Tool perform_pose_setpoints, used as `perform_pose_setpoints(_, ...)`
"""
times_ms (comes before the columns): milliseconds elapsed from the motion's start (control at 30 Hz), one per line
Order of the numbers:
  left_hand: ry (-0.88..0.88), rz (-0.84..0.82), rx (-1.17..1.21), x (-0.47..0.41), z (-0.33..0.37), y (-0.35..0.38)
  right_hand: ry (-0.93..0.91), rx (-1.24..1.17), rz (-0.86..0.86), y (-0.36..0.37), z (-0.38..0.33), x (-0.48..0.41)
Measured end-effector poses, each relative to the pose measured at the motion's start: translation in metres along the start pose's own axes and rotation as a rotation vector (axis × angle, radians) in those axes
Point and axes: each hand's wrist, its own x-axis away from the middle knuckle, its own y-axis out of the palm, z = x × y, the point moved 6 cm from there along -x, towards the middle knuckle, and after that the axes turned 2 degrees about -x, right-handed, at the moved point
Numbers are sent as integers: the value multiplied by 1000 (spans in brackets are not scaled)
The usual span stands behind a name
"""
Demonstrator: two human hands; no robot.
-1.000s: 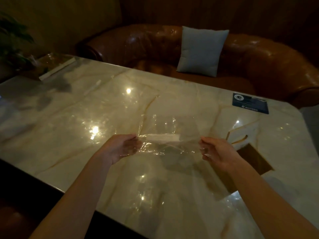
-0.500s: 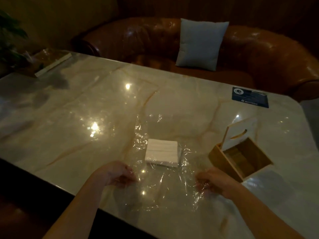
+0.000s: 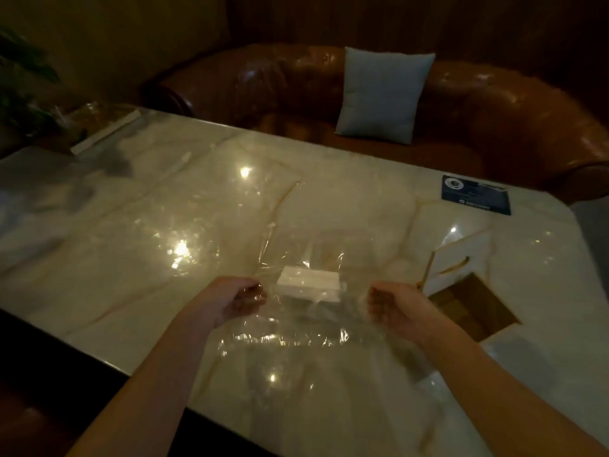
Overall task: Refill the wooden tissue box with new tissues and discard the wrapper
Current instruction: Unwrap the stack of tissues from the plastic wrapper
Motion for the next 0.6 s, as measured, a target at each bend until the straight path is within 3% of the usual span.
perform_pose_setpoints(100, 74, -21, 54, 5, 24, 1, -7, -104, -29, 9, -18, 2)
perform_pose_setpoints(600, 82, -82, 71, 8, 42, -1, -79, -60, -66, 16, -45, 13)
